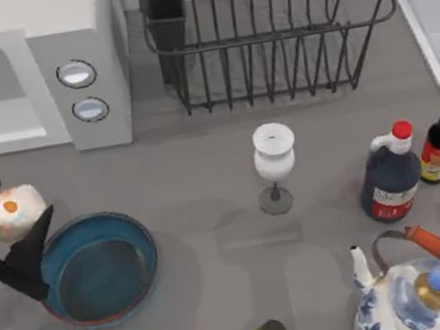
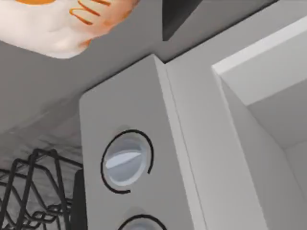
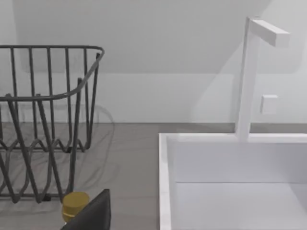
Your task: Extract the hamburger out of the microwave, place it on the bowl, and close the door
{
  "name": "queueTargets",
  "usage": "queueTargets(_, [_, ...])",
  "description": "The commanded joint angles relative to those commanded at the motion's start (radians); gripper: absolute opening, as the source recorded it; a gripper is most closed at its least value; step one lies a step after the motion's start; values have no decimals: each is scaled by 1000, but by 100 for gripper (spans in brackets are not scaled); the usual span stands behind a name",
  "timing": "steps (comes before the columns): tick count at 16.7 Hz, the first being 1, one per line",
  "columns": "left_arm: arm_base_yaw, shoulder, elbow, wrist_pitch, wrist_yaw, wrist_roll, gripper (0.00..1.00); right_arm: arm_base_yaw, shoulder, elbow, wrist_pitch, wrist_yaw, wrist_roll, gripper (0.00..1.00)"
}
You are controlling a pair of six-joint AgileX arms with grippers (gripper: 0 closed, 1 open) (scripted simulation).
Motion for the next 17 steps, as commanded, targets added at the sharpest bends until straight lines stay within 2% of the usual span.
queueTargets(3, [3, 27, -157, 26, 157, 84, 0, 0, 0, 0, 0, 0, 0, 100])
queueTargets(6, [4, 42, -219, 23, 218, 124, 0, 0, 0, 0, 0, 0, 0, 100])
queueTargets(12, [-4, 46, -212, 32, 211, 118, 0, 0, 0, 0, 0, 0, 0, 100])
queueTargets(17, [-91, 144, -165, 135, 135, 63, 0, 0, 0, 0, 0, 0, 0, 100])
